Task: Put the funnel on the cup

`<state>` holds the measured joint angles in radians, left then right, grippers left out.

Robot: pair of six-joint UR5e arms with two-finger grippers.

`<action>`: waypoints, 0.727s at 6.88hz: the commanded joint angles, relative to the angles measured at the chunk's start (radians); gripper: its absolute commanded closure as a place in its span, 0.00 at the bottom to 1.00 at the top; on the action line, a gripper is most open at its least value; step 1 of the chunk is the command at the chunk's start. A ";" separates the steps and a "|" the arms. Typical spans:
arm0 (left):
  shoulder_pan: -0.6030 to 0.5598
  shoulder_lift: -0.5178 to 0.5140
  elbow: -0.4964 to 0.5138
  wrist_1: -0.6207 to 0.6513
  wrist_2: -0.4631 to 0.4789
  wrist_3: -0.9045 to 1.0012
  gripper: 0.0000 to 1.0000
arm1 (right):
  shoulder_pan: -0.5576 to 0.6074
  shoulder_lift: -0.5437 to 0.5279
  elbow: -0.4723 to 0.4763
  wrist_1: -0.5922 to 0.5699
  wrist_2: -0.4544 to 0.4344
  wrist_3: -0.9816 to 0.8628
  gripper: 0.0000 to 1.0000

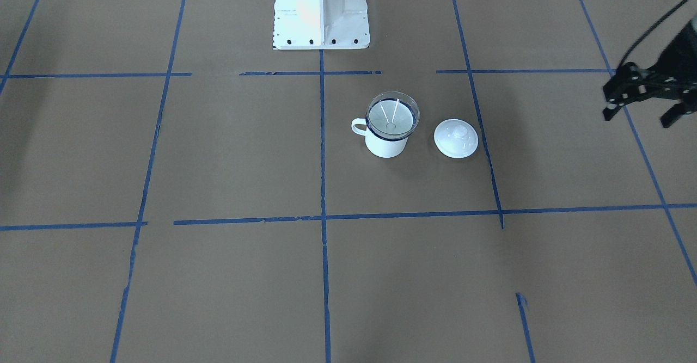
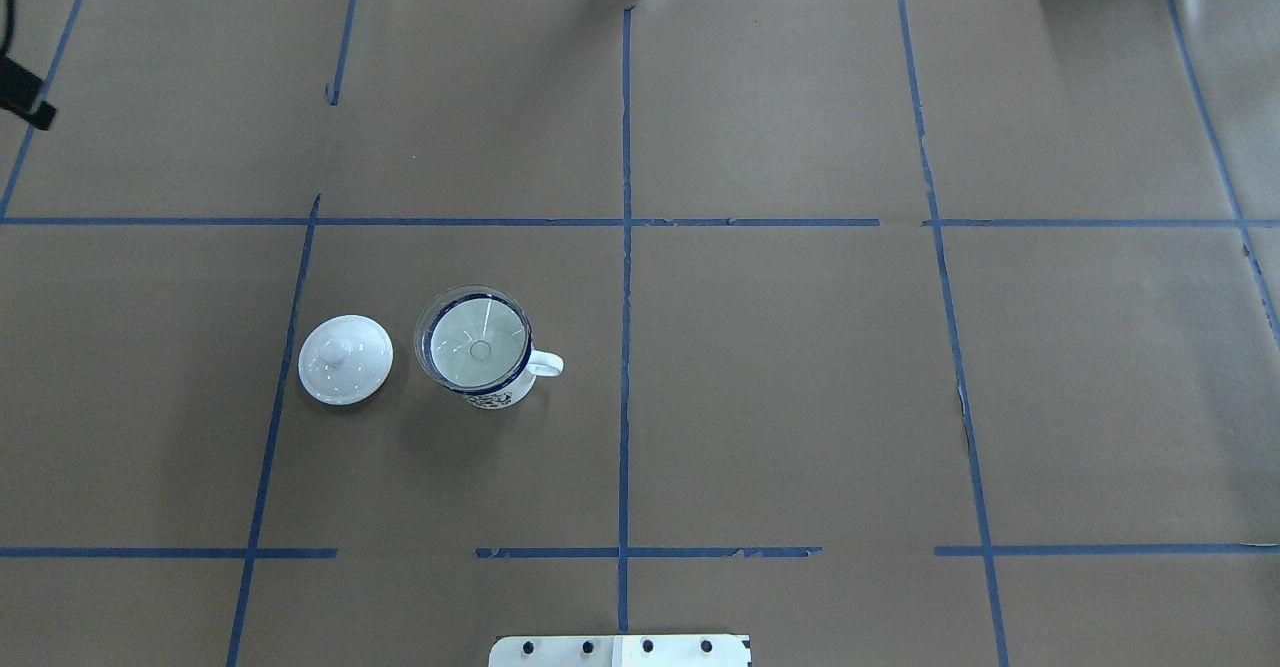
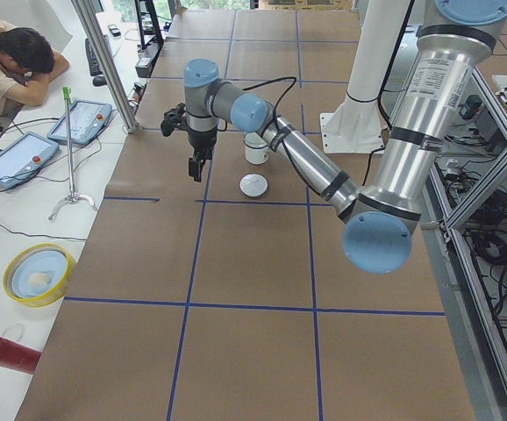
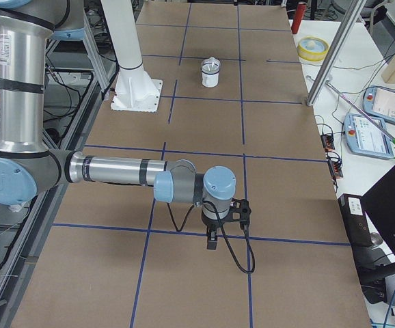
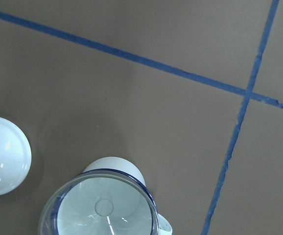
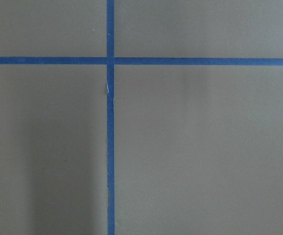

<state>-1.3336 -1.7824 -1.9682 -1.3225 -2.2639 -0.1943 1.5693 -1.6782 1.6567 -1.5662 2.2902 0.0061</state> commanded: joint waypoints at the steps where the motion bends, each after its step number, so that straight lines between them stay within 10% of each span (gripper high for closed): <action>1: -0.142 0.166 0.095 0.003 -0.052 0.141 0.00 | 0.000 0.000 0.000 0.000 0.000 0.000 0.00; 5: -0.275 0.357 0.152 -0.004 -0.140 0.431 0.00 | 0.000 0.000 0.000 0.000 0.000 0.000 0.00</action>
<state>-1.5672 -1.4873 -1.8181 -1.3261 -2.3671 0.1313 1.5693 -1.6782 1.6567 -1.5662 2.2902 0.0061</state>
